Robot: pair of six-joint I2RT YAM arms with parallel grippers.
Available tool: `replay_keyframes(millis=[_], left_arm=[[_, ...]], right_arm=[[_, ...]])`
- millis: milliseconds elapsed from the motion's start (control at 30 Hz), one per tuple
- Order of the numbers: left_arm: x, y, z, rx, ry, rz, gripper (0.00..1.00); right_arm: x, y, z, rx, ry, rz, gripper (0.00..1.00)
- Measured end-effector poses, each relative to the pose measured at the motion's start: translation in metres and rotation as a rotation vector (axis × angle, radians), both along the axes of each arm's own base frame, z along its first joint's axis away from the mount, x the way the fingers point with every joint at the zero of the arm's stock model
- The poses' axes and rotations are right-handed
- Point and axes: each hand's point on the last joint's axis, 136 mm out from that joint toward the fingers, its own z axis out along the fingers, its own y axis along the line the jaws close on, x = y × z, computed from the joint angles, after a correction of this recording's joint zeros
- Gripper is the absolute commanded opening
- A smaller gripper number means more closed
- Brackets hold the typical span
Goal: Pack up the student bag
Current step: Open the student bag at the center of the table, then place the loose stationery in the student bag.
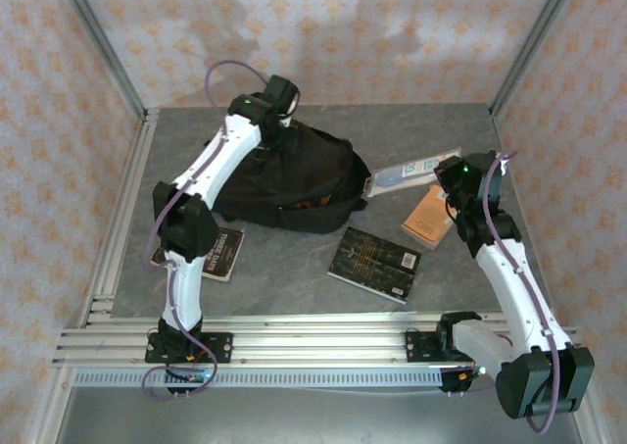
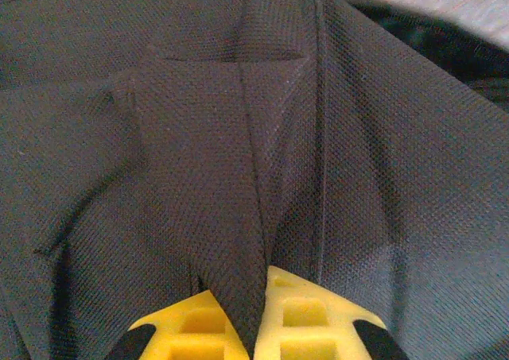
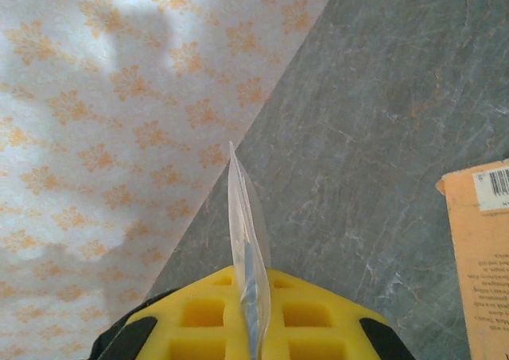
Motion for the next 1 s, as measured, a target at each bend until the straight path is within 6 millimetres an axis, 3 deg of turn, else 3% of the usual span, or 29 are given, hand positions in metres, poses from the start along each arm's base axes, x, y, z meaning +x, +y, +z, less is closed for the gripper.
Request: replay_keyframes(millis=[167,467,500,600,667,1000], left_arm=[[-0.004,-0.001,0.019,-0.138,0.010,-0.004,0.00],[-0.023,-0.045,0.023,-0.298,0.077,-0.133,0.00],[-0.026,-0.050,0.023,-0.302,0.081,-0.147,0.03],[-0.033,-0.063,0.022,-0.297,0.088,-0.182,0.47],[-0.036,-0.070,0.024,-0.295,0.085,-0.198,0.58],[-0.063,-0.113,0.032,-0.242,0.056,-0.231,0.64]], right_arm=[[0.003,0.000,0.009,-0.004,-0.018,0.003,0.00],[0.023,0.020,-0.006,0.038,0.012,0.062,0.00],[0.025,0.024,-0.008,0.054,0.014,0.070,0.00],[0.033,0.038,-0.013,0.121,0.020,0.100,0.00],[0.036,0.047,-0.011,0.163,0.010,0.118,0.00],[0.035,0.069,0.020,0.291,-0.091,0.167,0.00]])
